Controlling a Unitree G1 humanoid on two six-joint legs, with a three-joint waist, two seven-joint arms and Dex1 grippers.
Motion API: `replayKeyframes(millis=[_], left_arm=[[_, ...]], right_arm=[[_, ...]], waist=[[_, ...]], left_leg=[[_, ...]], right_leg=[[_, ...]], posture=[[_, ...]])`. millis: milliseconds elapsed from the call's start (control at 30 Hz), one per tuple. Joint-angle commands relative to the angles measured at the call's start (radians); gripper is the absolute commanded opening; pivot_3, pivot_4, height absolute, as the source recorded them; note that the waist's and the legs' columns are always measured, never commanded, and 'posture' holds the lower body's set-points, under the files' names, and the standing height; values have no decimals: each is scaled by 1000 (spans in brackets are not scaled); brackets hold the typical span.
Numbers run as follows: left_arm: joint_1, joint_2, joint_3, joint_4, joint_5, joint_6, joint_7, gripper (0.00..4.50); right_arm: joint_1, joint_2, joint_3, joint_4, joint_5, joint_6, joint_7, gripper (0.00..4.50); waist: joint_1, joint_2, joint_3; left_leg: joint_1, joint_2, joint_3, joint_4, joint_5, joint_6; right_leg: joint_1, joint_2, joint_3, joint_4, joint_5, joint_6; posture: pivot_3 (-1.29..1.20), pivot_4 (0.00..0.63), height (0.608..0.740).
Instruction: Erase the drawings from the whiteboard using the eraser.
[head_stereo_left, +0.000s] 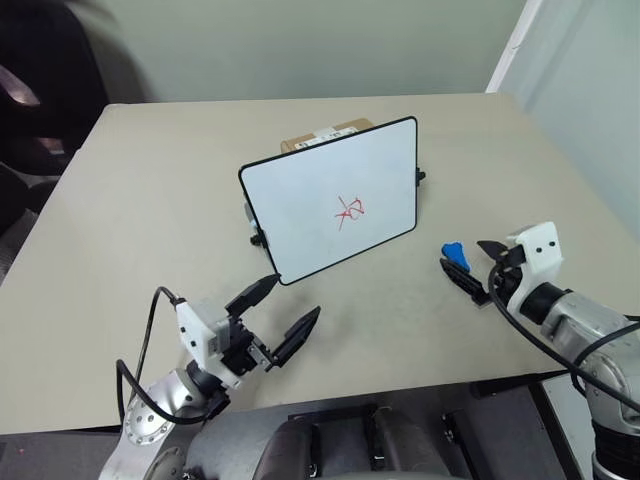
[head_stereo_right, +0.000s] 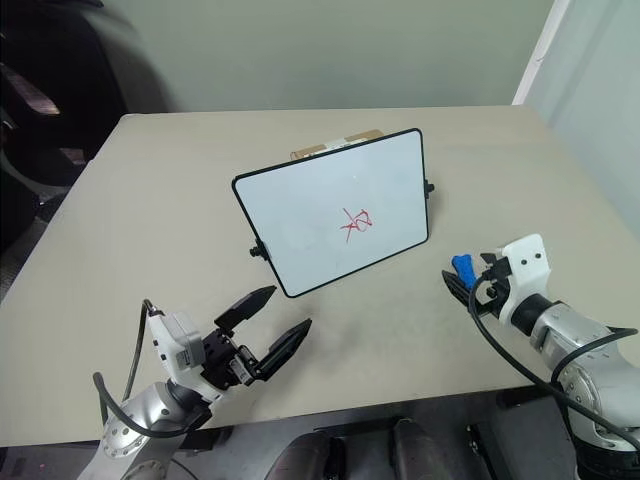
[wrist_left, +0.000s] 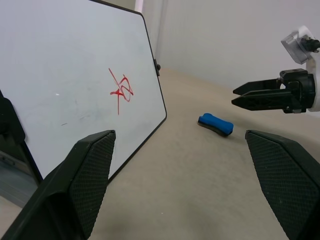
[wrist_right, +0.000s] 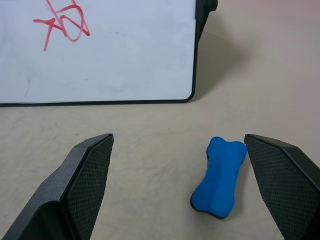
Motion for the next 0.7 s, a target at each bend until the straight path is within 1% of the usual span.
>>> replayKeyframes(millis=[33, 133, 533, 700], left_arm=[[1, -5, -11, -36, -10, -8, -7, 4500], [1, -3, -11, -41, -13, -4, -7, 4500], [19, 2, -1, -70, -21, 0, 4, 4500], [18, 1, 5, -74, -27, 2, 8, 4500]], right_arm=[[-22, -36, -4, 27, -1, 92, -36, 4430], [-62, -38, 31, 105, -36, 110, -62, 4430], [-203, -48, 150, 299, -126, 152, -94, 4430], [-258, -30, 171, 355, -131, 173, -91, 4430]], waist=[[0, 0, 0], [0, 0, 0], [0, 0, 0], [-1, 0, 0]], left_leg=[[0, 0, 0, 0, 0, 0], [0, 0, 0, 0, 0, 0], [0, 0, 0, 0, 0, 0], [0, 0, 0, 0, 0, -1]], right_leg=[[0, 0, 0, 0, 0, 0], [0, 0, 0, 0, 0, 0], [-1, 0, 0, 1, 1, -1], [-1, 0, 0, 1, 1, -1]], posture=[[0, 150, 740], [0, 150, 740], [0, 150, 740], [0, 150, 740]])
